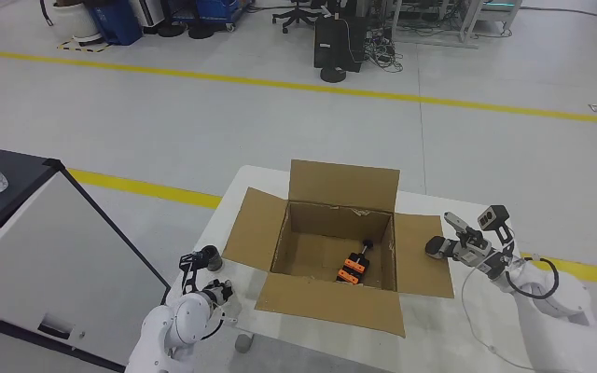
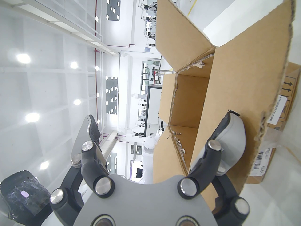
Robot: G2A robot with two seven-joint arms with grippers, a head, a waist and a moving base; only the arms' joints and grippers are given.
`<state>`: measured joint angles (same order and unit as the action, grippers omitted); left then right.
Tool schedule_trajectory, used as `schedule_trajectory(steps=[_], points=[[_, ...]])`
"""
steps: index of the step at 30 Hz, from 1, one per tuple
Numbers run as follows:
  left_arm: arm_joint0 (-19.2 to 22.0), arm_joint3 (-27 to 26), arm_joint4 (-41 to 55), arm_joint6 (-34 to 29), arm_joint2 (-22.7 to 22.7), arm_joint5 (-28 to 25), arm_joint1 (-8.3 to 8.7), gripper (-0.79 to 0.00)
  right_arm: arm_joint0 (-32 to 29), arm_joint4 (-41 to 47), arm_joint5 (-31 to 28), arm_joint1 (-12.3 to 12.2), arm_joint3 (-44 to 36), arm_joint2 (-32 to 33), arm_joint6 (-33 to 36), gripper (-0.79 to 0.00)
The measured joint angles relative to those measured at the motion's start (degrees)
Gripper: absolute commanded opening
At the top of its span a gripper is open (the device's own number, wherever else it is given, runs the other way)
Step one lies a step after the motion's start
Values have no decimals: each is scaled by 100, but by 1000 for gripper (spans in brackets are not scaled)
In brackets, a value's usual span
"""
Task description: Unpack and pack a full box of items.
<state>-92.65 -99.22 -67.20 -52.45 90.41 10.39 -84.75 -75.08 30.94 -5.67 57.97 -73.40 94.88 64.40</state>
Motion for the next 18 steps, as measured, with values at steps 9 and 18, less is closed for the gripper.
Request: schedule_trajectory(steps=[9, 18], points=[[18, -64, -76, -95, -48, 68, 50, -517, 0, 0, 0, 0, 0, 0, 0, 0], [5, -117, -100, -133, -97, 51, 100, -477, 0, 0, 0, 0, 0, 0, 0, 0]])
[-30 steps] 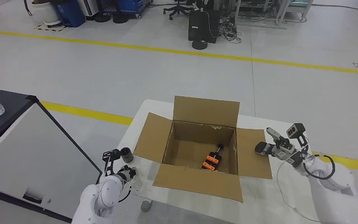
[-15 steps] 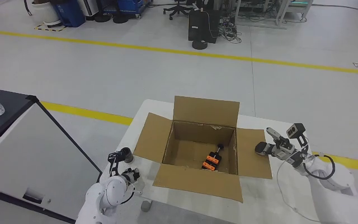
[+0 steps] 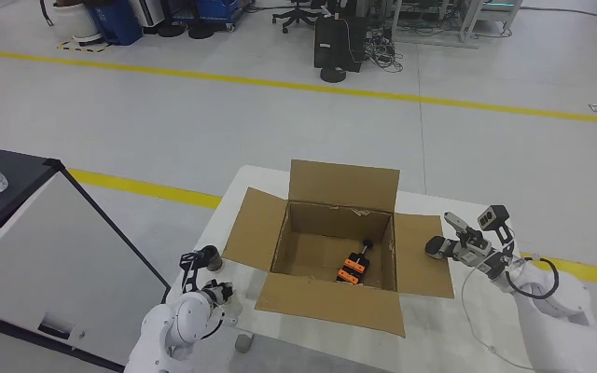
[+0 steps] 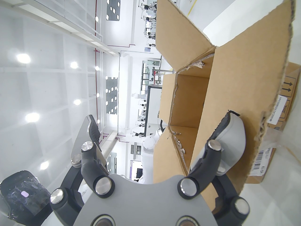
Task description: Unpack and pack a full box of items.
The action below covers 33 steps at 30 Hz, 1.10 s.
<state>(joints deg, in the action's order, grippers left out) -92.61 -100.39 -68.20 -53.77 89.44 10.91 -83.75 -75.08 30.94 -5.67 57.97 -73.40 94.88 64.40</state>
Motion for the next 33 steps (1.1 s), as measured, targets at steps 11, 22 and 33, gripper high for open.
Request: schedule_trajectory(steps=[11, 22, 33], points=[[-220, -626, -173, 20, 199, 130, 77, -594, 0, 0, 0, 0, 0, 0, 0, 0], [-785, -1829, -99, 128, 640, 313, 138, -785, 0, 0, 0, 0, 0, 0, 0, 0], [-904, -3038, 372, 496, 507, 439, 136, -785, 0, 0, 0, 0, 0, 0, 0, 0]])
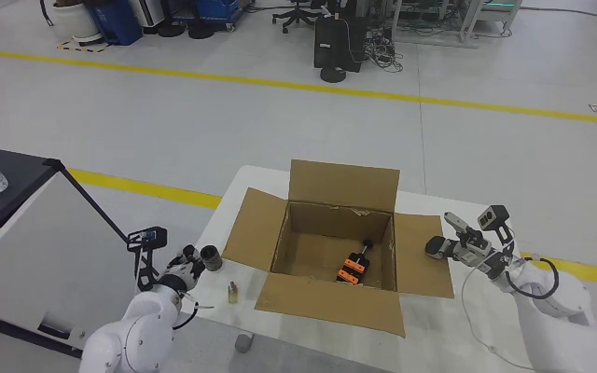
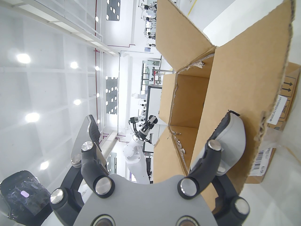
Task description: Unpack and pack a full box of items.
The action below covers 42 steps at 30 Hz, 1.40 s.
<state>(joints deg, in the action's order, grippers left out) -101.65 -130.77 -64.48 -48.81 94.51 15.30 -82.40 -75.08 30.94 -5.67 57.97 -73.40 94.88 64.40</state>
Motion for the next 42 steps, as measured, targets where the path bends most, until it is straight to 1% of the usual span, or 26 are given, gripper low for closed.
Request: schedule_trajectory(steps=[5, 6, 7, 42], points=[[-83, -395, 283, 127, 52, -153, 16, -785, 0, 0, 0, 0, 0, 0, 0, 0], [-62, -398, 390, 156, 52, -195, 19, -545, 0, 0, 0, 0, 0, 0, 0, 0], [-48, -394, 436, 176, 52, -207, 20, 0, 0, 0, 0, 0, 0, 0, 0, 0], [-41, -388, 440, 185, 53, -205, 20, 0, 0, 0, 0, 0, 0, 0, 0, 0]])
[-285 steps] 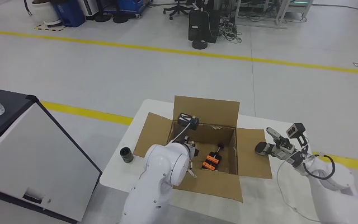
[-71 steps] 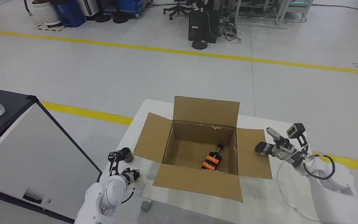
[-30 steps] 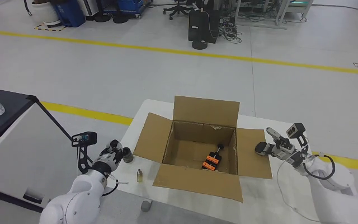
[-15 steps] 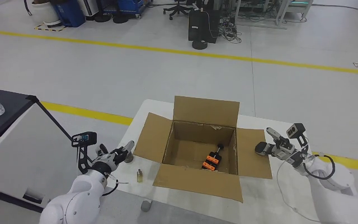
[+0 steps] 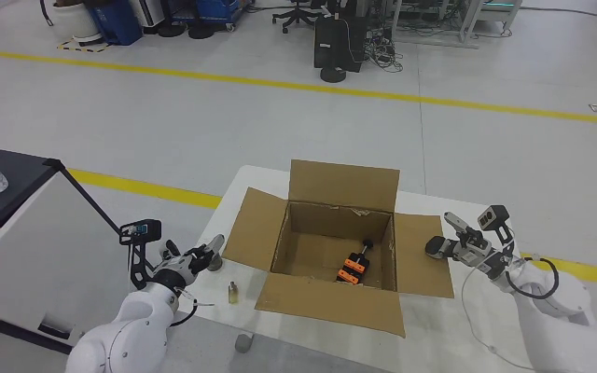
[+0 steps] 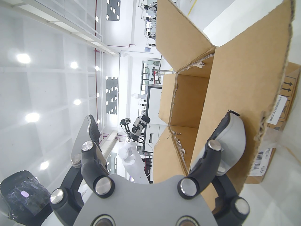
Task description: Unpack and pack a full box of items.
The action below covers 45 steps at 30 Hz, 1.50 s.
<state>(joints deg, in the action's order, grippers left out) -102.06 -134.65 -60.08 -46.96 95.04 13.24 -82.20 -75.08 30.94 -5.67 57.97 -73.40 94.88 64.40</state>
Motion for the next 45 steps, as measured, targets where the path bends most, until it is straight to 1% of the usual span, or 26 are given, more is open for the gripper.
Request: schedule_trajectory(steps=[5, 9, 13, 17, 23, 25, 27, 31, 34, 39, 45], points=[[-13, 31, 52, -46, -7, 32, 0, 0, 0, 0, 0, 0, 0, 0, 0, 0], [47, -2, 159, 9, 6, -57, 20, 0, 0, 0, 0, 0, 0, 0, 0, 0], [295, 0, 141, 146, -68, -274, 47, 0, 0, 0, 0, 0, 0, 0, 0, 0], [715, 0, 100, -56, -136, -441, 84, 0, 0, 0, 0, 0, 0, 0, 0, 0], [1484, 0, 123, -902, -278, -824, 163, 0, 0, 0, 0, 0, 0, 0, 0, 0], [1741, 0, -17, -1148, -286, -965, 197, 0, 0, 0, 0, 0, 0, 0, 0, 0], [1918, 0, -186, -1393, -307, -1056, 226, 0, 0, 0, 0, 0, 0, 0, 0, 0], [2295, 0, -470, -2114, -281, -1205, 294, 0, 0, 0, 0, 0, 0, 0, 0, 0], [2484, 0, -585, -2592, -214, -1310, 340, 0, 0, 0, 0, 0, 0, 0, 0, 0], [2721, 0, -847, -3187, -104, -1485, 414, 0, 0, 0, 0, 0, 0, 0, 0, 0], [2900, 0, -956, -3512, 0, -1656, 482, 0, 0, 0, 0, 0, 0, 0, 0, 0]])
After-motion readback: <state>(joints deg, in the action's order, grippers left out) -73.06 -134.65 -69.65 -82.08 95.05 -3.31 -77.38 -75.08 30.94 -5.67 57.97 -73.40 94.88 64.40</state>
